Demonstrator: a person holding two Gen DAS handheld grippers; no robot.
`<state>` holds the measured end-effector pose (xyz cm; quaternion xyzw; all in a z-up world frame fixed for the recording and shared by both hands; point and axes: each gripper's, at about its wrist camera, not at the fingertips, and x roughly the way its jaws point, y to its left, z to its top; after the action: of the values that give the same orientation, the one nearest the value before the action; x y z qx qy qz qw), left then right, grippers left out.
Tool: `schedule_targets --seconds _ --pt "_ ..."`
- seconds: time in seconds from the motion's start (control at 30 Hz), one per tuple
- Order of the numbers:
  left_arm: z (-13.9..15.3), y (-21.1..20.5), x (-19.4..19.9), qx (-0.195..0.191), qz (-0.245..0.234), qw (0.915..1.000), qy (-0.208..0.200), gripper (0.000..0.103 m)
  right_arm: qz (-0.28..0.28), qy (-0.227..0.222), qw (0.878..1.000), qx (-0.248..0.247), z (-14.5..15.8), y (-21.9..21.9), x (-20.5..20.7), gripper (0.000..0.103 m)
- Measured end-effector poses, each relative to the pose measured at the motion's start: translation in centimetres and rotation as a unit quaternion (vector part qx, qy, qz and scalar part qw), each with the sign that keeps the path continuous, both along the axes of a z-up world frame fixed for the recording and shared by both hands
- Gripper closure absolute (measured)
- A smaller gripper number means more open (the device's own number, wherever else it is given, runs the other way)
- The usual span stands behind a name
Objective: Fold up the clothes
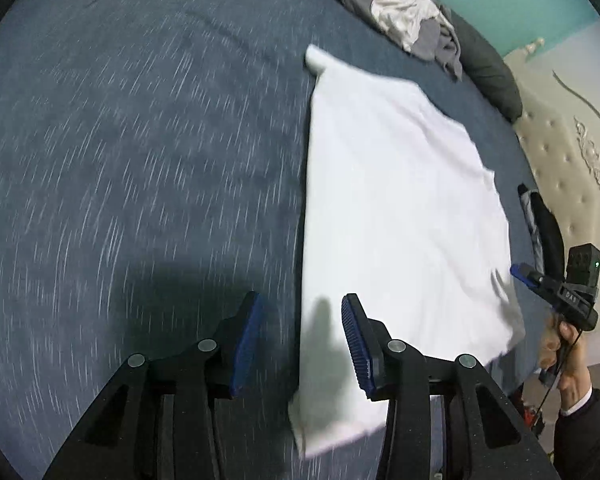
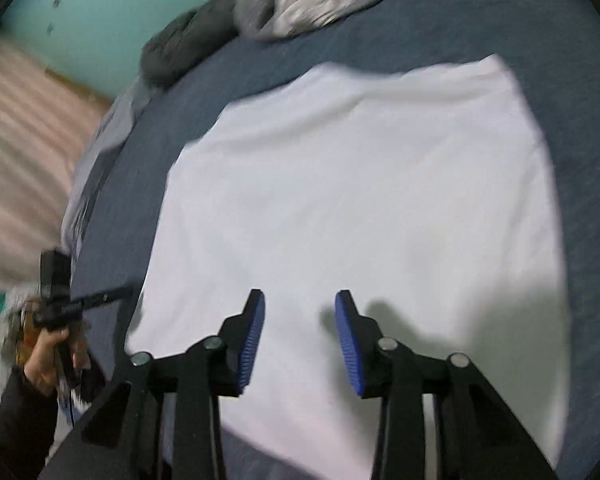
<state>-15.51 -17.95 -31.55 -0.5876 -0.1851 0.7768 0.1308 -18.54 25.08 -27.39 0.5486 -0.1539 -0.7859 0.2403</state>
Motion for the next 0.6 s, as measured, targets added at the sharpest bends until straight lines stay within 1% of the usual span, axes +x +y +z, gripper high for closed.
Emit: schedule_targets --seconds 0.1,0.17,0.2,0.27,0.3,0.37,0.43,0.53,0.6 --pt "-0.1 -0.1 1.7 0.003 0.001 1.0 -0.006 0.058 0.028 -0.015 0.999 0.007 -0.8 -3.0 1.9 0.072" --pt "-0.2 -0.3 2.5 0.014 0.008 0.9998 -0.009 0.058 0.032 -0.029 0.999 0.006 -1.5 -4.4 2.6 0.074" --pt "-0.3 -0.4 2.9 0.017 0.008 0.9998 -0.01 0.058 0.033 -0.035 0.999 0.009 -1.9 -5.1 2.8 0.077" --pt "-0.4 -0.4 3.6 0.02 0.008 0.9997 -0.012 0.058 0.033 -0.042 0.998 0.026 -2.7 -6.2 3.2 0.08" --pt "-0.3 -0.4 3.9 0.022 0.008 0.9996 -0.012 0.058 0.032 -0.049 0.998 0.034 -3.3 -6.6 3.4 0.086" --pt "-0.2 -0.4 4.4 0.03 0.011 0.9994 -0.013 0.058 0.032 -0.069 0.996 0.05 -4.4 -7.1 3.9 0.089" --pt "0.1 -0.4 4.8 0.03 0.011 0.9994 -0.011 0.058 0.038 -0.074 0.994 0.069 -4.9 -7.1 5.0 0.094" --pt "0.5 -0.8 5.3 0.031 0.01 0.9995 -0.006 0.057 0.051 -0.072 0.992 0.09 -4.8 -7.4 6.6 0.094" --pt "0.4 -1.0 5.3 0.03 0.011 0.9995 -0.008 0.057 0.053 -0.073 0.991 0.095 -4.6 -7.4 6.9 0.094"
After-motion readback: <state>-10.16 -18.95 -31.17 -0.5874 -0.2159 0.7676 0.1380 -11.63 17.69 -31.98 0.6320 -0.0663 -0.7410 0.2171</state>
